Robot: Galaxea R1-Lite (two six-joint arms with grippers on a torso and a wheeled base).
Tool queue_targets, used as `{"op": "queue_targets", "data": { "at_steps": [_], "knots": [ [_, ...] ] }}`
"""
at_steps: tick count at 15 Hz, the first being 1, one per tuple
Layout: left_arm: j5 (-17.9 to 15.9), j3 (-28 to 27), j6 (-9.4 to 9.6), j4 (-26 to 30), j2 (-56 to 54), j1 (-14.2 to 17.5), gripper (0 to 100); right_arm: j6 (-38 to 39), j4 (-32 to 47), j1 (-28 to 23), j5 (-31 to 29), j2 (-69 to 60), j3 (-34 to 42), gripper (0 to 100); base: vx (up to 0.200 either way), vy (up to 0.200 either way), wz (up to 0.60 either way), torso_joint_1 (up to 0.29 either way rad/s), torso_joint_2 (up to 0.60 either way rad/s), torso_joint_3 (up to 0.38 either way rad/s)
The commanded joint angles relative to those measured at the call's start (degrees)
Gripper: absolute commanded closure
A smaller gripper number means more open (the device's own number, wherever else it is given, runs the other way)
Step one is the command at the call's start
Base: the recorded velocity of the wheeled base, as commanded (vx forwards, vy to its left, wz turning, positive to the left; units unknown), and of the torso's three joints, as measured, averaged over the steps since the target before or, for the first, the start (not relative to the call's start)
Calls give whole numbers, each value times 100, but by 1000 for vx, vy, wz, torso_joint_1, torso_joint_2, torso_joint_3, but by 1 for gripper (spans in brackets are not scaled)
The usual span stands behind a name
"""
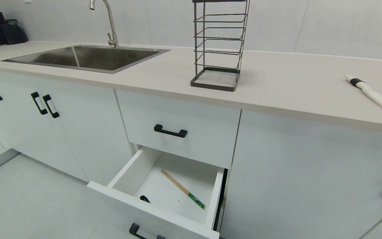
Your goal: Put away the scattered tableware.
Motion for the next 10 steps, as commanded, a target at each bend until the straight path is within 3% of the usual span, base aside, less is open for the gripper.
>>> {"op": "queue_targets", "data": {
  "at_steps": [1, 5, 7, 10],
  "knots": [
    [-6, 1, 2, -1, 7, 6, 0, 150, 410, -1327, 634, -1310, 86, 0, 0, 0, 0, 0, 0, 0],
    [-6, 1, 2, -1, 7, 6, 0, 53, 419, -1160, 643, -1714, 868, 0, 0, 0, 0, 0, 0, 0],
    [-15, 1, 2, -10, 7, -2, 0, 97, 1421, -1019, 643, -2127, 868, 0, 0, 0, 0, 0, 0, 0],
    [-15, 1, 2, -10, 7, 6, 0, 299, 2230, -1019, 520, -2118, 868, 0, 0, 0, 0, 0, 0, 0]
  ]
}}
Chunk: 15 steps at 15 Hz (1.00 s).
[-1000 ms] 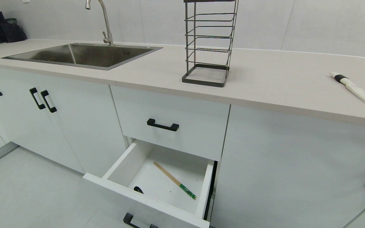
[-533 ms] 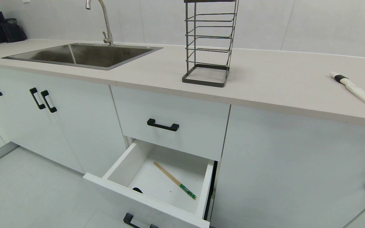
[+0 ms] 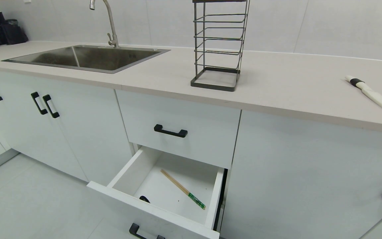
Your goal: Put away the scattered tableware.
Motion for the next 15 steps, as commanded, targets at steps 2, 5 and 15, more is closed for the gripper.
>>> {"op": "queue_targets", "data": {
  "at_steps": [2, 5, 15],
  "knots": [
    [20, 1, -9, -14, 7, 6, 0, 40, 792, 9, -741, -81, 10, 0, 0, 0, 0, 0, 0, 0],
    [11, 1, 157, -40, 7, 6, 0, 66, 853, 18, -1066, -90, 1, 0, 0, 0, 0, 0, 0, 0],
    [-1096, -1555, -713, 479, 1985, -90, 0, 66, 853, 18, -1066, -90, 1, 0, 0, 0, 0, 0, 0, 0]
  ]
}}
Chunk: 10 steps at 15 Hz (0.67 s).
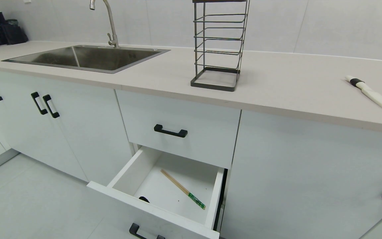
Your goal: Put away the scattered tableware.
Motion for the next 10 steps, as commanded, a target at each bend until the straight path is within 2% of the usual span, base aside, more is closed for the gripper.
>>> {"op": "queue_targets", "data": {
  "at_steps": [1, 2, 3, 5, 7, 10],
  "knots": [
    [-482, 239, -208, 243, 1020, -79, 0, -1, -2, 0, 0, 18, 1, 0, 0, 0, 0, 0, 0, 0],
    [-737, 388, -217, 217, 1345, -88, 0, -1, -2, 0, 0, 18, 1, 0, 0, 0, 0, 0, 0, 0],
    [-825, 423, -200, 199, 1520, -88, 0, -1, -2, 0, 0, 18, 1, 0, 0, 0, 0, 0, 0, 0],
    [-975, 406, -6, -100, 2461, -229, 0, -1, -2, 0, 0, 18, 1, 0, 0, 0, 0, 0, 0, 0],
    [-975, 485, 99, -592, 3173, -527, 0, -1, -2, 0, 0, 18, 1, 0, 0, 0, 0, 0, 0, 0],
    [-966, 493, 126, -1014, 4175, -1116, 0, -1, -2, 0, 0, 18, 1, 0, 0, 0, 0, 0, 0, 0]
  ]
}}
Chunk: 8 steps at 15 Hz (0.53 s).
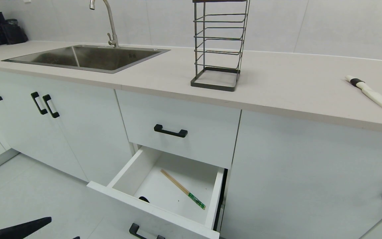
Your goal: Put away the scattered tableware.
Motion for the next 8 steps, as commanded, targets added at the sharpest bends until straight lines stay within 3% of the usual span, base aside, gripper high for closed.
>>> {"op": "queue_targets", "data": {
  "at_steps": [1, 2, 5, 8],
  "knots": [
    [32, 29, 42, -237, 1401, -494, 0, -1, 0, 0, 0, 13, 1, 0, 0, 0, 0, 0, 0, 0],
    [59, 38, 60, -264, 1717, -582, 0, -1, 0, 0, 0, 13, 1, 0, 0, 0, 0, 0, 0, 0],
    [393, 38, 561, -501, 2825, -696, 0, -1, 0, 0, 0, 13, 1, 0, 0, 0, 0, 0, 0, 0],
    [718, 64, 613, -1011, 3396, -696, 0, -1, 0, 0, 0, 13, 1, 0, 0, 0, 0, 0, 0, 0]
  ]
}}
